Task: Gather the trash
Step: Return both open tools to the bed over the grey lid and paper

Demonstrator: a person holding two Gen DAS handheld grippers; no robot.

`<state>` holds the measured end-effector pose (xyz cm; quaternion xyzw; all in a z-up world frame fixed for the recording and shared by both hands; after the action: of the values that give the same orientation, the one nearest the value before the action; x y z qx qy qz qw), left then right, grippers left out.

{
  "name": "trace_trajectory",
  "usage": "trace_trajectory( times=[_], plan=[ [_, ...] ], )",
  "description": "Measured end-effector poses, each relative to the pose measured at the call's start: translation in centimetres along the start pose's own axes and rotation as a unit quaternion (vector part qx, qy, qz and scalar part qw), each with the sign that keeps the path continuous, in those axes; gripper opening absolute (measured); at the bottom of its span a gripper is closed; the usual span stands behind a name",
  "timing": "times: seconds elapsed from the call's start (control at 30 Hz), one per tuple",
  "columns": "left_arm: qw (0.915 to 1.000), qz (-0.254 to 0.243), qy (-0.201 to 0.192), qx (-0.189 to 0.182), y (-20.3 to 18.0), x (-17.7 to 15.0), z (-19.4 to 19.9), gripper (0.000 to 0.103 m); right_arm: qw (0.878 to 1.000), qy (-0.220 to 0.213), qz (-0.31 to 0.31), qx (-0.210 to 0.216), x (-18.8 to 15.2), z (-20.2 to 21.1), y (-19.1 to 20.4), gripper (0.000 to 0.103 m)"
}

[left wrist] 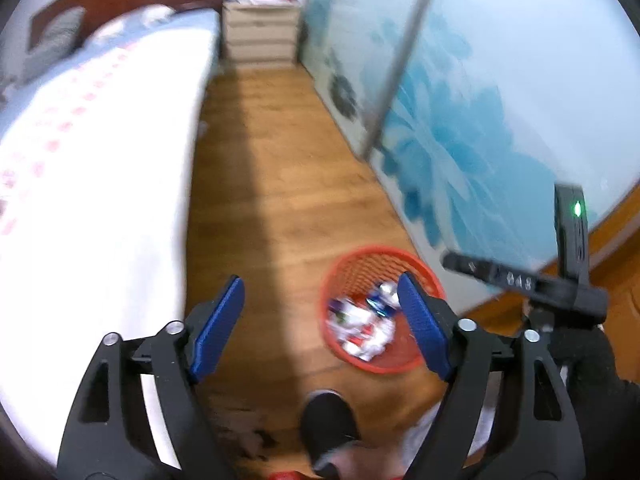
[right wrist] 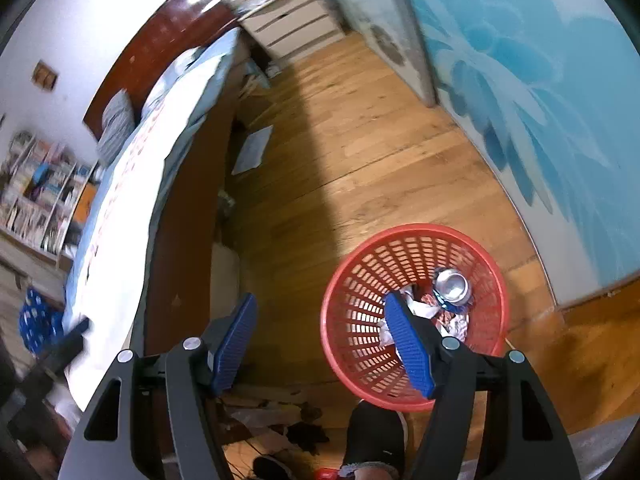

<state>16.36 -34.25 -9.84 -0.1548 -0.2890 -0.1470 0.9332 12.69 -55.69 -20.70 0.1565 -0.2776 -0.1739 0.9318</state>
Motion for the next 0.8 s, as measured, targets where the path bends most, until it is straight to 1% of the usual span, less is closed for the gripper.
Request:
trace_trajectory(
  times=[0.07,0.17,0.23,0.27,0.3,0.33,0.37,0.4,0.43,0.47,0.53,0.57,0.6,0.67,0.7,0.73,0.77,0.8],
  plan=[
    [0.9994,0.011,-0.025,0.023,2.5,0.8,2.0,0.084,1.000,0.000,0.017,0.005,-0.3,0.0,1.6,0.067],
    [0.9974,0.025,-0.045,0.050,6.5,1.8,4.2,0.084,0.998,0.002,0.054,0.008,-0.8,-0.2,4.8,0.067],
    [0.9954,0.029,-0.062,0.068,9.3,2.6,5.8,0.084,0.996,-0.001,0.086,0.020,-1.0,-0.1,7.8,0.067],
    [0.9930,0.032,-0.079,0.082,11.7,3.3,7.0,0.084,0.994,-0.004,0.100,0.030,-0.9,0.1,9.5,0.067],
    [0.9906,0.035,-0.092,0.095,13.2,3.7,7.8,0.084,0.993,-0.008,0.114,0.036,-0.7,0.2,10.9,0.068],
    [0.9880,0.039,-0.105,0.107,14.9,4.1,8.6,0.084,0.991,-0.012,0.129,0.042,-0.5,0.3,12.6,0.068],
    [0.9833,0.039,-0.121,0.131,17.2,4.5,9.5,0.084,0.988,-0.015,0.145,0.050,-0.2,0.5,14.6,0.069],
    [0.9745,0.024,-0.141,0.172,19.3,4.8,10.4,0.084,0.985,-0.017,0.159,0.062,0.4,0.5,17.4,0.071],
    [0.9675,0.011,-0.156,0.198,20.5,4.8,10.8,0.085,0.982,-0.020,0.173,0.077,1.1,0.6,20.2,0.071],
    [0.9632,0.007,-0.164,0.212,22.1,4.7,11.0,0.087,0.979,-0.025,0.183,0.087,1.8,0.8,22.3,0.072],
    [0.9680,0.050,-0.153,0.192,25.2,4.5,10.7,0.087,0.967,-0.037,0.227,0.109,3.7,0.5,29.0,0.075],
    [0.9719,0.090,-0.141,0.166,27.5,4.3,10.3,0.087,0.961,-0.037,0.247,0.117,4.5,-0.1,32.3,0.076],
    [0.9719,0.106,-0.139,0.158,28.6,4.3,10.2,0.087,0.955,-0.036,0.270,0.120,5.7,-1.3,36.3,0.076],
    [0.9718,0.122,-0.137,0.149,31.0,4.7,9.9,0.087,0.943,-0.031,0.312,0.114,7.5,-4.2,43.1,0.076],
    [0.9710,0.130,-0.138,0.146,32.2,4.9,9.7,0.087,0.937,-0.031,0.329,0.111,8.0,-5.4,45.6,0.076],
    [0.9706,0.138,-0.138,0.140,33.6,4.9,9.6,0.087,0.929,-0.027,0.352,0.109,8.5,-7.3,48.7,0.076],
    [0.9701,0.155,-0.135,0.129,35.3,5.0,9.4,0.087,0.925,-0.023,0.364,0.107,8.8,-8.5,50.6,0.076],
    [0.9657,0.187,-0.131,0.124,37.4,4.7,9.3,0.087,0.921,-0.016,0.376,0.105,9.2,-10.8,53.5,0.076]
  ],
)
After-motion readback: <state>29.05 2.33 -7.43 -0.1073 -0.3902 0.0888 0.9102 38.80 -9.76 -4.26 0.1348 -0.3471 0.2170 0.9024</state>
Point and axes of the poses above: each gripper's, at about its wrist camera, not at the fingertips, and z roughly against the way its jaws point, y to its left, x to its top, the point moved 6 cm from there along -z, roughly the way its jaws point, and after that the axes turned 7 degrees about z, right-handed, at the moved point
